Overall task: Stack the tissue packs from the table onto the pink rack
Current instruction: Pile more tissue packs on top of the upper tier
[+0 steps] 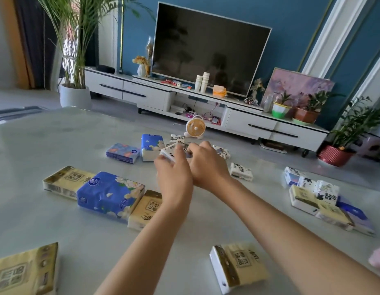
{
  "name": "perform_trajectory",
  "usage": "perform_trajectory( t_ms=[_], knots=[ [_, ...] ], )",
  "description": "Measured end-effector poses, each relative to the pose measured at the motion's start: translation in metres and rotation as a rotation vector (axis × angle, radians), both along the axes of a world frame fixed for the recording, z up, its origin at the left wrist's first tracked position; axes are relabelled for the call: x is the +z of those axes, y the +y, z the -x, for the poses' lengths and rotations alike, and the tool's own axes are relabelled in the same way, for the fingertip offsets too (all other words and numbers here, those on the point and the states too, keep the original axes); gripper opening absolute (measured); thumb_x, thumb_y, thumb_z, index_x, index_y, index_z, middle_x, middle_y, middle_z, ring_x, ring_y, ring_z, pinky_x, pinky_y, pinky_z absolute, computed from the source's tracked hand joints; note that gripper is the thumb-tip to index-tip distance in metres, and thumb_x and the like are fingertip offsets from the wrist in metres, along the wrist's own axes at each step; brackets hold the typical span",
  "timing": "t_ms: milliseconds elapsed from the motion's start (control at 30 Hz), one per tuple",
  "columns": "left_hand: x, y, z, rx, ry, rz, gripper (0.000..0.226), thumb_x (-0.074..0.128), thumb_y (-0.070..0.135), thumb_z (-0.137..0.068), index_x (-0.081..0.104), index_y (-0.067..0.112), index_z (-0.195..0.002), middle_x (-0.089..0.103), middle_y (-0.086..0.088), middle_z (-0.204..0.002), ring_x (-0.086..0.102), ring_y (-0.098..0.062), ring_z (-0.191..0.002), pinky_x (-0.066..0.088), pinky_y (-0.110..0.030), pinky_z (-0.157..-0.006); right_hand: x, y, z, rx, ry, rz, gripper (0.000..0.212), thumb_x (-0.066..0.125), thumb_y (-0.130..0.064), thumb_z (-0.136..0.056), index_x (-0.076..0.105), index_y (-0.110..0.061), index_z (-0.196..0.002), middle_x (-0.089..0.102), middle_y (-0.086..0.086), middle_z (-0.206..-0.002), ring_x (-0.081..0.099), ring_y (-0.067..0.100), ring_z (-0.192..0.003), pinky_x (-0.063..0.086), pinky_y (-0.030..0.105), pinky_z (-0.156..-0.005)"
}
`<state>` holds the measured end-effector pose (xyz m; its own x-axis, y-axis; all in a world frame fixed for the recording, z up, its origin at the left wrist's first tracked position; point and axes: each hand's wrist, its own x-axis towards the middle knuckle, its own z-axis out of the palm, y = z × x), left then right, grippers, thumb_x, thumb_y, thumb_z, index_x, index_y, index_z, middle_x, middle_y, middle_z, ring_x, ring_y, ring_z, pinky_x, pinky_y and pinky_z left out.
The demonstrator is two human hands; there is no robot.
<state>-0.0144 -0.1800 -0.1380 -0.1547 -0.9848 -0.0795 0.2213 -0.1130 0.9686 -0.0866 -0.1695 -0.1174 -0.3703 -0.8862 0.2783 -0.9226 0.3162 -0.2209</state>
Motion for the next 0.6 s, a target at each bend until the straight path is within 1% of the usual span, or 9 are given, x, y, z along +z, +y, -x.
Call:
perform_trajectory(
  t_ms=[33,133,200,267,333,400,467,500,600],
  knots=[
    [0.008,0.004,0.001,-0.061,0.043,-0.024,0.041,0.05,0.029,-0.093,0.05,-0.001,-0.121,0.06,-0.017,-0.103,0.054,-0.021,-0.084,0.045,-0.033,-0.071,0.008,0.018,0.0,0.004,0.0,0.047,0.034,0.053,-0.044,-0.084,0.05,-0.015,-0.101,0.042,0.004,-0.104,0.049,0.026,-0.094,0.033,0.03,-0.071],
    [0.036,0.034,0.002,-0.207,0.091,-0.03,0.021,0.055,0.011,-0.088,0.057,0.004,-0.107,0.065,-0.012,-0.094,0.059,-0.018,-0.076,0.052,-0.036,-0.079,0.041,0.071,0.007,0.015,-0.049,0.099,0.032,0.06,-0.045,-0.078,0.048,-0.02,-0.094,0.041,-0.003,-0.099,0.049,0.019,-0.09,0.038,0.03,-0.067],
    [0.061,0.064,0.003,-0.259,0.112,0.004,0.021,0.056,0.009,-0.088,0.057,0.005,-0.108,0.066,-0.008,-0.091,0.062,-0.015,-0.074,0.053,-0.03,-0.074,0.071,0.11,0.013,0.057,-0.125,0.084,0.04,0.068,-0.05,-0.073,0.047,-0.024,-0.095,0.041,-0.009,-0.093,0.047,0.008,-0.084,0.039,0.022,-0.064],
    [0.087,0.096,0.003,-0.298,0.156,0.055,0.03,0.057,0.01,-0.089,0.051,0.008,-0.118,0.064,-0.006,-0.092,0.063,-0.013,-0.073,0.054,-0.026,-0.067,0.103,0.151,0.016,0.106,-0.289,0.071,0.04,0.07,-0.047,-0.075,0.048,-0.025,-0.101,0.044,-0.016,-0.091,0.05,0.0,-0.077,0.044,0.011,-0.058],
    [0.11,0.13,0.006,-0.351,0.187,0.116,0.048,0.058,0.009,-0.088,0.04,0.021,-0.131,0.06,-0.003,-0.092,0.064,-0.014,-0.076,0.055,-0.029,-0.07,0.13,0.193,0.026,0.105,-0.417,0.072,0.037,0.063,-0.039,-0.084,0.048,-0.026,-0.114,0.053,-0.012,-0.102,0.057,0.002,-0.082,0.054,0.017,-0.066],
    [0.13,0.161,0.012,-0.42,0.169,0.169,0.052,0.058,0.008,-0.088,0.04,0.031,-0.131,0.058,0.0,-0.094,0.064,-0.015,-0.078,0.055,-0.034,-0.074,0.149,0.234,0.044,0.019,-0.412,0.108,0.041,0.057,-0.03,-0.09,0.038,-0.025,-0.126,0.055,-0.003,-0.113,0.06,0.011,-0.091,0.055,0.031,-0.08],
    [0.145,0.186,0.022,-0.52,0.143,0.186,0.038,0.057,0.004,-0.087,0.052,0.025,-0.119,0.06,-0.004,-0.099,0.065,-0.018,-0.08,0.056,-0.035,-0.071,0.166,0.275,0.063,-0.074,-0.396,0.191,0.035,0.06,-0.025,-0.089,0.036,-0.022,-0.114,0.059,0.006,-0.116,0.063,0.019,-0.094,0.053,0.038,-0.086],
    [0.152,0.199,0.031,-0.588,0.127,0.176,0.035,0.057,0.002,-0.087,0.056,0.022,-0.116,0.061,-0.007,-0.102,0.065,-0.019,-0.082,0.057,-0.034,-0.069,0.174,0.3,0.073,-0.106,-0.419,0.266,0.028,0.062,-0.021,-0.087,0.039,-0.02,-0.104,0.06,0.009,-0.114,0.064,0.02,-0.09,0.055,0.036,-0.083],
    [0.168,0.234,0.063,-0.724,-0.009,0.229,0.037,0.061,0.004,-0.086,0.058,0.021,-0.118,0.064,-0.009,-0.101,0.064,-0.024,-0.09,0.056,-0.032,-0.068,0.193,0.363,0.107,-0.181,-0.57,0.489,0.018,0.065,-0.008,-0.083,0.049,-0.016,-0.087,0.063,0.01,-0.096,0.061,0.014,-0.07,0.054,0.019,-0.06]
  ],
)
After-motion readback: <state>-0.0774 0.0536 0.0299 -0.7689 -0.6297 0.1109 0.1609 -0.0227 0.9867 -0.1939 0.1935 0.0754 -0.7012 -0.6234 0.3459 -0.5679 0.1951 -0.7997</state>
